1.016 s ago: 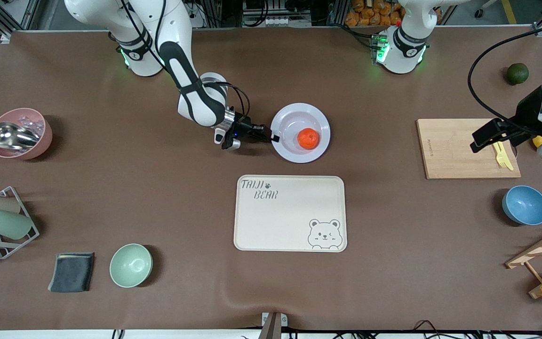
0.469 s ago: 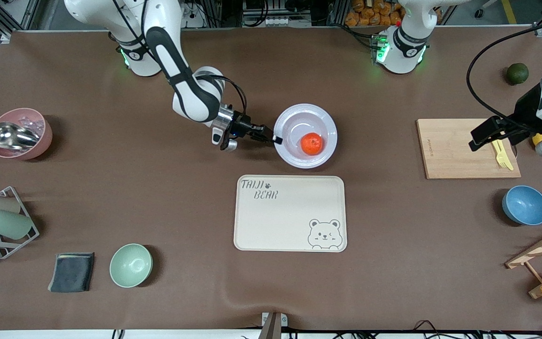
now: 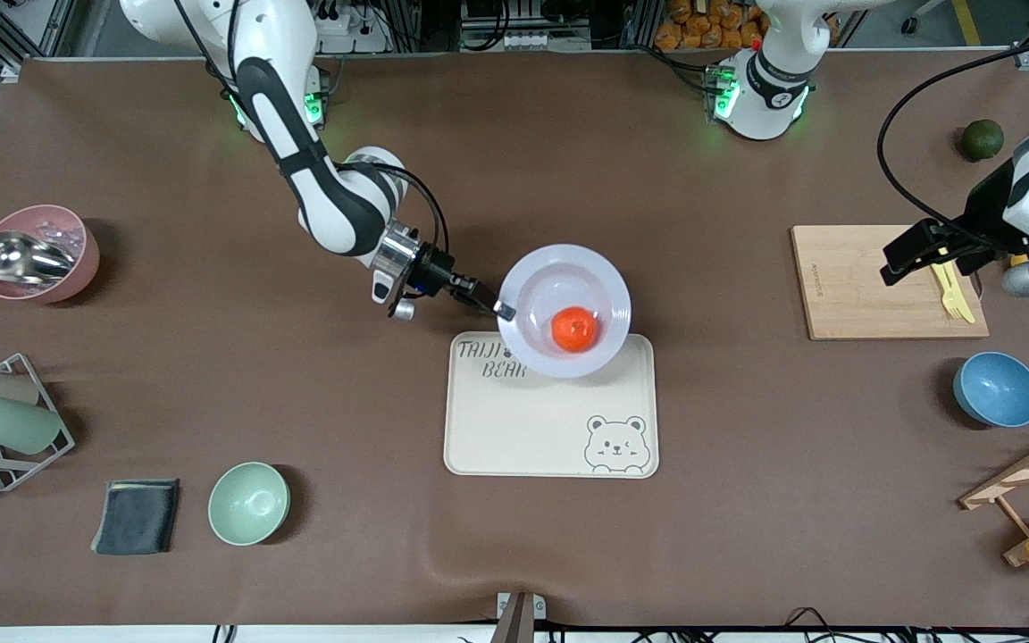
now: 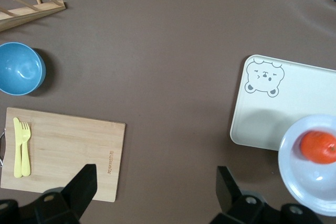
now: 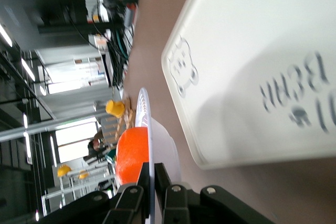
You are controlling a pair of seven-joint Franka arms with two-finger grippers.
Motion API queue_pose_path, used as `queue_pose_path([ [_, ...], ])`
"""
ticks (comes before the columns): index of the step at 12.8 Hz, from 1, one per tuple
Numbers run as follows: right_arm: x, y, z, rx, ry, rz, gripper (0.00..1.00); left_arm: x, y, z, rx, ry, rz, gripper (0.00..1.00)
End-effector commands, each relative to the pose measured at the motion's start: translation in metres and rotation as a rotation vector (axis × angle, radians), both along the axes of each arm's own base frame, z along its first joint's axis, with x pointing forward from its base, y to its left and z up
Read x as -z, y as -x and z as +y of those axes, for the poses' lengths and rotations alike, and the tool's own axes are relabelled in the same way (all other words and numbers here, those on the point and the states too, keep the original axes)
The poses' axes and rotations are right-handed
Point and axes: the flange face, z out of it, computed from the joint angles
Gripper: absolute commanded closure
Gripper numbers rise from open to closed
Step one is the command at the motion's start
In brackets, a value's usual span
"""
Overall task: Place orange and plate with both arms
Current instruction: 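Slide the plate with the right gripper onto the bear tray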
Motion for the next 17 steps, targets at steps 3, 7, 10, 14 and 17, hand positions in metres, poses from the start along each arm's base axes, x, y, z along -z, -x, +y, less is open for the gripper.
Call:
queue_pose_path([
  [3, 0.038, -0.062, 0.002, 0.071, -0.01, -0.009, 1.0, 0.0, 0.003, -0.001, 0.009, 0.005, -0.005, 0.0],
  [7, 0.067, -0.08, 0.003, 0.082, 0.012, -0.011, 1.0, -0.001, 0.003, -0.001, 0.016, -0.033, -0.01, 0.0],
  [10, 0.087, -0.082, 0.007, 0.072, 0.052, -0.009, 1.0, 0.0, 0.002, 0.0, 0.014, -0.033, -0.009, 0.0],
  [14, 0.096, -0.081, 0.007, 0.069, 0.061, -0.008, 1.0, 0.0, 0.002, 0.001, 0.014, -0.033, -0.01, 0.0],
  [17, 0.097, -0.083, 0.005, 0.074, 0.061, -0.005, 0.97, 0.0, 0.002, 0.001, 0.014, -0.031, -0.01, 0.0],
])
